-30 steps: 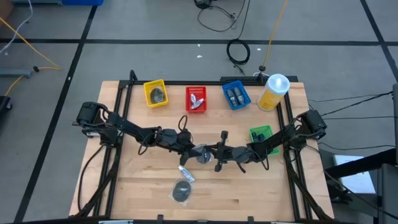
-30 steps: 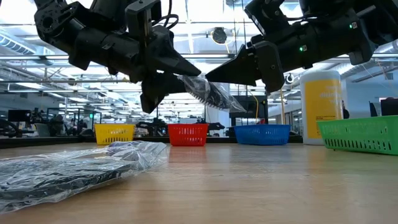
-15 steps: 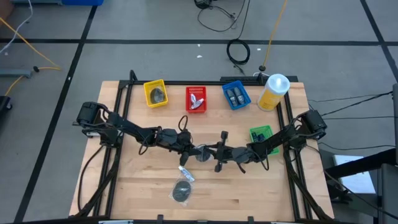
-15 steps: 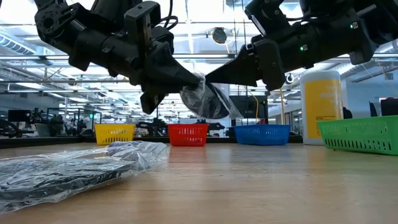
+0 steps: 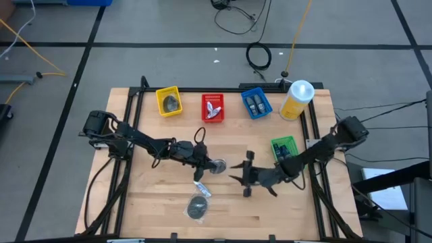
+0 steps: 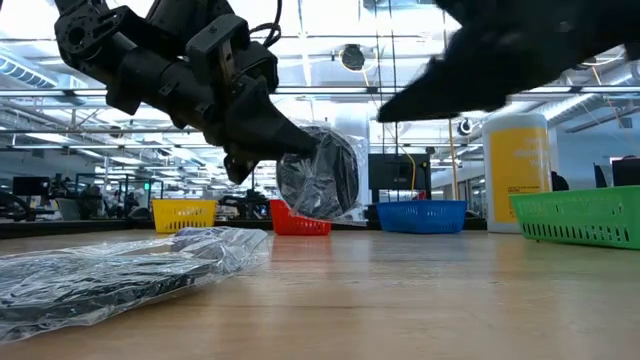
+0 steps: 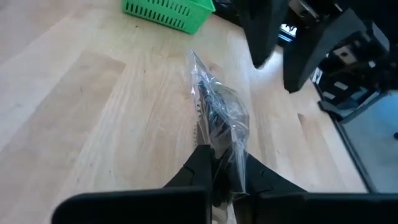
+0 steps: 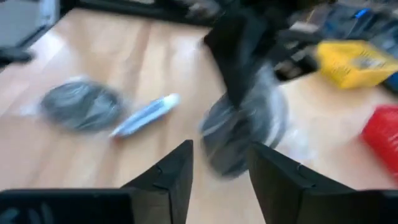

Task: Pick & Place Travel size toiletries
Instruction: Put the black hairbrush into the yellow bin

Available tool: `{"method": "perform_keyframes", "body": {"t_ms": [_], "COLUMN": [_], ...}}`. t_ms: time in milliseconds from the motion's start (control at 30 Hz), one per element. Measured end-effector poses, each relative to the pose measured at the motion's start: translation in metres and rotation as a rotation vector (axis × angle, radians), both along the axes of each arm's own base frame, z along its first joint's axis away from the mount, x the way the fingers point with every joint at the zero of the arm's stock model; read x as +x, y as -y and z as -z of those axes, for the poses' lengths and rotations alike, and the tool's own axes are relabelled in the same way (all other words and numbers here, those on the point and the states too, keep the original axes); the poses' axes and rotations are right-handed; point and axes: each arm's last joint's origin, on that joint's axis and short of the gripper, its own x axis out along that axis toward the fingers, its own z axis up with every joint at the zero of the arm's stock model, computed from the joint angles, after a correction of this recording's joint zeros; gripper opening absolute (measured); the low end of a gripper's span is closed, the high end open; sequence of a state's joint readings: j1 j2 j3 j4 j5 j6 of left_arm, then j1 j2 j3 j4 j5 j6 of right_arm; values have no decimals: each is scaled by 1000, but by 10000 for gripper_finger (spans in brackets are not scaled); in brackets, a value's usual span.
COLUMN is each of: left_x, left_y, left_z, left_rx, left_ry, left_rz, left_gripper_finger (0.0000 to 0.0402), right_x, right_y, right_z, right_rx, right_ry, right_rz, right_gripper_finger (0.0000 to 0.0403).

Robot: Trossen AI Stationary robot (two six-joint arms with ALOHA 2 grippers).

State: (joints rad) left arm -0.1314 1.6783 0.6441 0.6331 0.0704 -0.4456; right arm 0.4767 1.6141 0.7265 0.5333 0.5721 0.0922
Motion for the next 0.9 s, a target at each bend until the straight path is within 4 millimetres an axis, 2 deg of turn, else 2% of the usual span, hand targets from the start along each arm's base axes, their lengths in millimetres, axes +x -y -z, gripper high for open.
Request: {"method": "perform_keyframes", "body": {"t_ms": [100, 167, 333, 433, 500, 600, 733, 900], "left_x": [-1, -2, -16, -31, -42, -59, -80, -105], "left_y": [-1, -4, -11, -13, -15, -17, -22, -32], "left_z": [-4, -14, -62, -92, -104, -110, -103, -93], "left_rx": [32, 43, 113, 167, 215, 272, 388, 620], "left_ry": [12, 52, 231, 329, 344, 273, 66, -192], "left_rz": [10, 8, 10, 18, 30, 46, -1, -102], "left_gripper_finger": [12, 19, 36, 25, 16, 11, 33, 48], "right_x": [-12, -18, -28, -31, -33, -34, -37, -37], "right_y": [-10, -16, -22, -19, -17, -14, -10, -7], "right_z": [1, 2, 9, 13, 15, 17, 20, 21], "right_rx": [44, 73, 125, 144, 156, 169, 181, 186], "right_ry": [-56, -75, -80, -67, -46, -22, -1, 9], "right_rz": [-16, -22, -28, -24, -23, -18, -11, -6], "right_gripper_finger": [148, 147, 140, 137, 136, 135, 135, 135]}}
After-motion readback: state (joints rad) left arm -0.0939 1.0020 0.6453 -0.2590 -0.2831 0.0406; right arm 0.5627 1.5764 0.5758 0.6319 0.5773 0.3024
